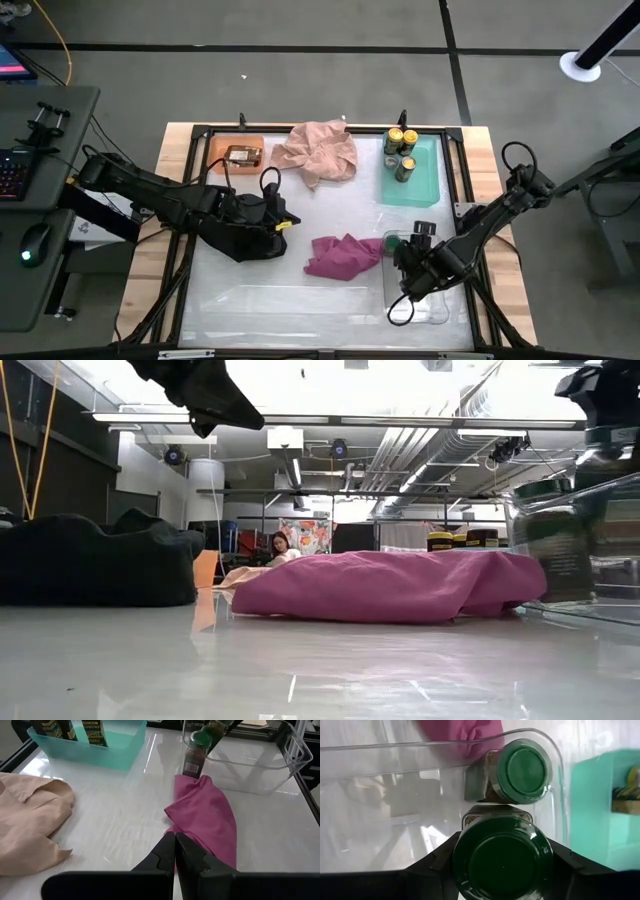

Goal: Sort spices by type
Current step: Put the green seasoning bottle into the transparent bin

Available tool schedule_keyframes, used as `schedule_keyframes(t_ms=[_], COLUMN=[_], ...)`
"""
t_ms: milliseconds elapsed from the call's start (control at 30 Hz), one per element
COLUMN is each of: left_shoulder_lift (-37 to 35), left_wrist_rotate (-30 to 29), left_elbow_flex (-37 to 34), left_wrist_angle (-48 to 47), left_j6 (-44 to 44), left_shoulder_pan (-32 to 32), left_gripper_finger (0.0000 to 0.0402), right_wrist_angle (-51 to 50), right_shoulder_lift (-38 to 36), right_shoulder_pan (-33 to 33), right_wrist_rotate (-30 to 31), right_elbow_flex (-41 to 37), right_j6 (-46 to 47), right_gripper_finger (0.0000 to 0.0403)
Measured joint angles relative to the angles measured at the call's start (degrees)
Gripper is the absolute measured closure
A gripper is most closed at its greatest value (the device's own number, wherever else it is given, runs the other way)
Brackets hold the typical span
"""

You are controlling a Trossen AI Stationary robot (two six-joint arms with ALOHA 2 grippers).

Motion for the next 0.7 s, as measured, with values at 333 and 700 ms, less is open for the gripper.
schedule_keyframes(t_ms=[333, 700], left_shoulder_lift=[0.0, 0.0], left_wrist_rotate=[-0.1, 0.0], left_elbow_flex=[0.0, 0.0], left_wrist_angle=[0.0, 0.0], left_j6=[-0.1, -0.1], left_shoulder_pan=[0.0, 0.0], left_gripper_finger=[0.0401, 0.0402], right_wrist_angle=[-1.4, 4.3], right_shoulder_lift=[0.0, -0.3], right_shoulder_pan=[0.1, -0.1], right_wrist_rotate=[-1.9, -2.5], right_elbow_flex=[0.0, -7.2], right_j6=[-3.2, 0.2], right_gripper_finger=[0.0213, 0.0213])
